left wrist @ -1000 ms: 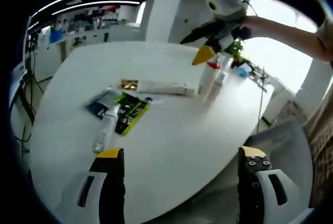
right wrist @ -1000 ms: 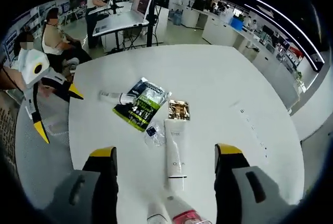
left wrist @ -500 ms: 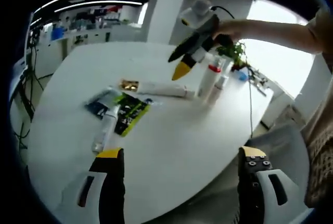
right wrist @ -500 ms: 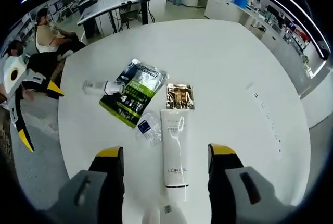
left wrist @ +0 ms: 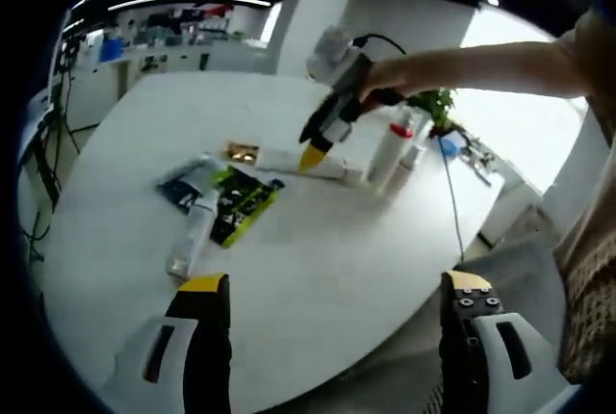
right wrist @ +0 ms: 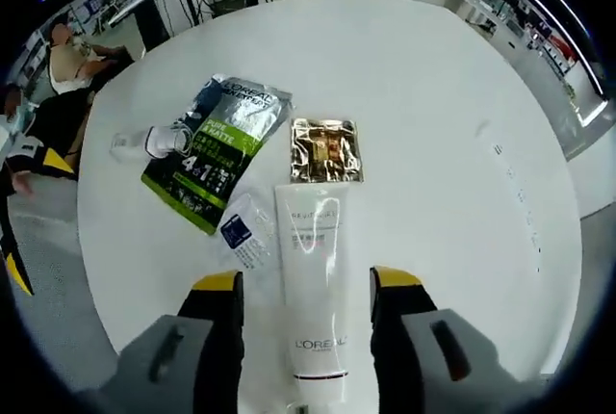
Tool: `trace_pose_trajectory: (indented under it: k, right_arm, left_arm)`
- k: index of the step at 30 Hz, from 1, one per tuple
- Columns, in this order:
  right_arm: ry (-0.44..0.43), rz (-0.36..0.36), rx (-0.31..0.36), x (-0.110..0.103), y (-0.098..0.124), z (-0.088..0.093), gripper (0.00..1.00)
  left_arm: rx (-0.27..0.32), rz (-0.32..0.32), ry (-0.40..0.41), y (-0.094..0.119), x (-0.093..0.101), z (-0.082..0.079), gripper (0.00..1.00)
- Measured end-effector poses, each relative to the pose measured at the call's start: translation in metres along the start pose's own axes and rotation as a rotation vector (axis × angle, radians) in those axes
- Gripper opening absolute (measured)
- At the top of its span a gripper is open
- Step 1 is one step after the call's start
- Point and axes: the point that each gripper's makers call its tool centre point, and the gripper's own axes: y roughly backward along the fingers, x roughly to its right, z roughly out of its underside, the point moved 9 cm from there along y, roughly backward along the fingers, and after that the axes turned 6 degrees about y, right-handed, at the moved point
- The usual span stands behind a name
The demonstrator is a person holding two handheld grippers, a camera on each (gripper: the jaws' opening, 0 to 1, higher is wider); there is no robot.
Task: Arrange the skincare products in the storage area until every visible bottle or jar stands upright without overlapping.
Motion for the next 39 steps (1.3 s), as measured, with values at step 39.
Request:
trace_pose_trajectory:
  k: [39]
  right_arm:
    - [0.045, 0.009, -0.029, 0.0, -0.014, 0.004, 0.29]
  left_arm:
    - [-0.066, 0.015, 0.004, -0.007, -0.004, 0.002, 0.87]
